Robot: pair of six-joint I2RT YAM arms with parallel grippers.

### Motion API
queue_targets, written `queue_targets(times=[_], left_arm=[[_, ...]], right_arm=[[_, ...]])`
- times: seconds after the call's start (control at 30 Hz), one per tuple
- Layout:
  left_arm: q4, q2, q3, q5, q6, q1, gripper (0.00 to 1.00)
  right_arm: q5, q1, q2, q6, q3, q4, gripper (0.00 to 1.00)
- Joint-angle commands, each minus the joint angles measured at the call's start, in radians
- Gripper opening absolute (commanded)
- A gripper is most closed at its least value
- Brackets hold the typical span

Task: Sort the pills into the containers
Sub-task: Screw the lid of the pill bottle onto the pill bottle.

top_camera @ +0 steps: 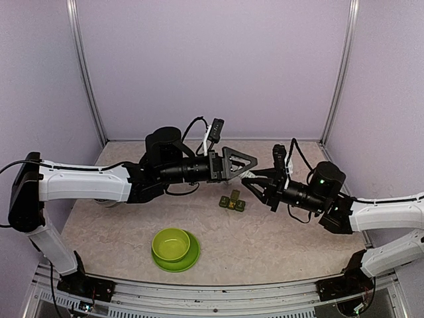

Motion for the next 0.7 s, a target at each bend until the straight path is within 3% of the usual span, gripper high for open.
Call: queue_targets(times=[0.0,0.43,0.67], left_arm=[[0.056,-0.001,0.018,0.028,0.022,-0.011,0.99],[0.078,0.001,0.015,0.032,0.011,-0.009,0.99],[0.072,-0.02,-0.014,0.011,0.016,0.0,0.99]], right_arm=[[-0.012,0.02,0.043,-0.006,0.025,-0.018,0.0],[-0.039,0.078,0.148,-0.01,0.069,0.009,0.0],[-0.03,0.081,0.068,-0.011,0.044,0.022,0.0]])
